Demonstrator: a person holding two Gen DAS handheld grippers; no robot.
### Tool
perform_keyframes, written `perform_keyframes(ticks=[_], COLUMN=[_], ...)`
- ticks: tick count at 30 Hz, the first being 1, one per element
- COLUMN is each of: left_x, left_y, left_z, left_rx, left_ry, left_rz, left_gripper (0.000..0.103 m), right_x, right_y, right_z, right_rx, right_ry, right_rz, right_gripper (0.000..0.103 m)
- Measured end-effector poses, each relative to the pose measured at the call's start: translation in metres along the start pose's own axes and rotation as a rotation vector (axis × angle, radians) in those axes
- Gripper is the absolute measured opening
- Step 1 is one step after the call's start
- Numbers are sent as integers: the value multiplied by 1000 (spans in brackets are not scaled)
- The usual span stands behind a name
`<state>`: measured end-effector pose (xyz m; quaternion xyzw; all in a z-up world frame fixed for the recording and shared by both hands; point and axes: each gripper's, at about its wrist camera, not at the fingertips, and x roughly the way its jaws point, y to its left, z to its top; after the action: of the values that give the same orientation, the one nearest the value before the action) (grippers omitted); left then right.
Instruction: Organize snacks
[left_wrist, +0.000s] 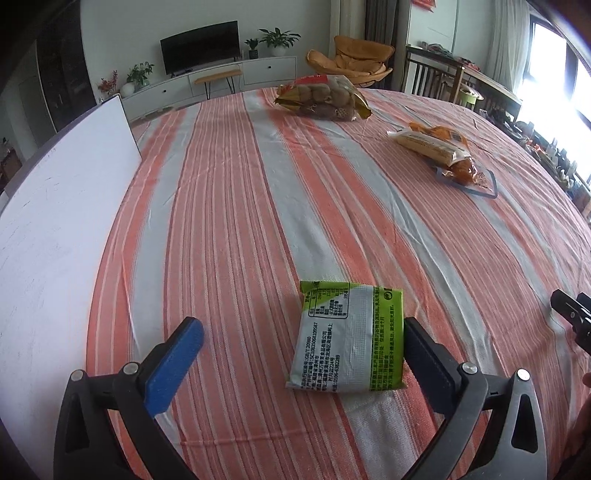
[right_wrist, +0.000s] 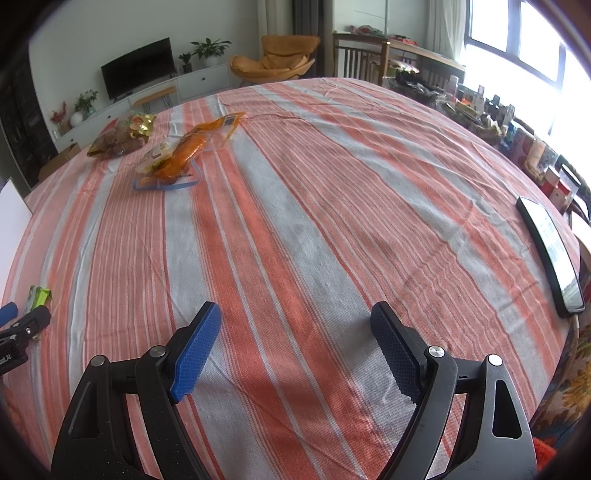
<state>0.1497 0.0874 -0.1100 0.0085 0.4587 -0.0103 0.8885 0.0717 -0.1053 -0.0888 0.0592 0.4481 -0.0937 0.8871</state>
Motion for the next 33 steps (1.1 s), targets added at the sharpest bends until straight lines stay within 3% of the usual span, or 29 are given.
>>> perform_keyframes(ticks=[2,5,9,12,16,17,19,20,24,28,30,33], left_x=[0,0,0,0,0,0,0,0,0,-6,-9,-9], left_y=[0,1,1,0,1,1,1,1,1,1,-4,-22], left_z=[0,0,0,0,0,0,0,0,1,0,0,0], left_rx=[0,0,-1,-1,-1,-1,-1,-1,1,4,16,105], left_ry=[-1,-1,-1,-1,-1,-1,-1,-1,1,40,49,36], left_rz=[0,0,-1,-1,-1,-2,-2,-2,-13,-76,-110,-73], left_gripper=[103,103,103,103,103,103,103,103,103,102,99,77], right_x=[0,0,8,44,85,94,104,102,85,40,19,3], right_y=[-1,8,68,114,159,167,174,175,151,104,85,60], right_z=[4,33,97,132,156,158,156,157,153,110,84,49], right_rx=[-5,-26,-285,-428,-520,-532,-534,-528,-386,-283,-303,-344], right_ry=[14,17,-55,10,86,115,133,116,191,208,191,185], right_rz=[38,202,234,255,233,222,166,139,264,371,354,323], right_gripper=[86,85,85,82,82,81,62,32,32,33,33,33])
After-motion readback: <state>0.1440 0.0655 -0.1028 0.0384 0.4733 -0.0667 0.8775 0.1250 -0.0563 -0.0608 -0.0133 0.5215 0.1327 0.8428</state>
